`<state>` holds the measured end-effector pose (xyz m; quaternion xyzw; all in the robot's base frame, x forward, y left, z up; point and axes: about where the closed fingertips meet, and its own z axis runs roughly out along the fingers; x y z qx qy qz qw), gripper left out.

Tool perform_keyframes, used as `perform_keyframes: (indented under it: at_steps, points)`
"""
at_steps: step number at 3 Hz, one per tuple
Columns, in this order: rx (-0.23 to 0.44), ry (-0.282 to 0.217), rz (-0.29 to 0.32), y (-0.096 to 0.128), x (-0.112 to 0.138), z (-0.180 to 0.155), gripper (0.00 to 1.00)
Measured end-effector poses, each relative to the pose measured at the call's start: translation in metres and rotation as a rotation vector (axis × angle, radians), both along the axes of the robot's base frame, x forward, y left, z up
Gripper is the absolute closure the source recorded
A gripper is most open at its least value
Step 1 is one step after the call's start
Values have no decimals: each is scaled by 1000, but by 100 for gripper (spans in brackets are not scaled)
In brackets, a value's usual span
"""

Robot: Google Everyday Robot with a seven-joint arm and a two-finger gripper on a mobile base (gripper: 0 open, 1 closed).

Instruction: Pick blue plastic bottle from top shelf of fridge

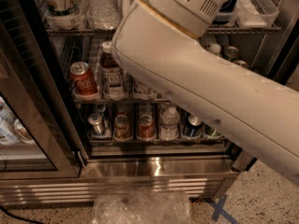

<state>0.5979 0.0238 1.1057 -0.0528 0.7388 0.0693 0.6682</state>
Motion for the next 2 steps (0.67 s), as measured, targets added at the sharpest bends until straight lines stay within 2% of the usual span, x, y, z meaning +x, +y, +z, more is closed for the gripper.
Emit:
perform_keyframes:
  at_steps: [1,2]
  points:
    - [-24,-10,61,10,-24,15,100]
    - [-32,13,153,18,-55,21,100]
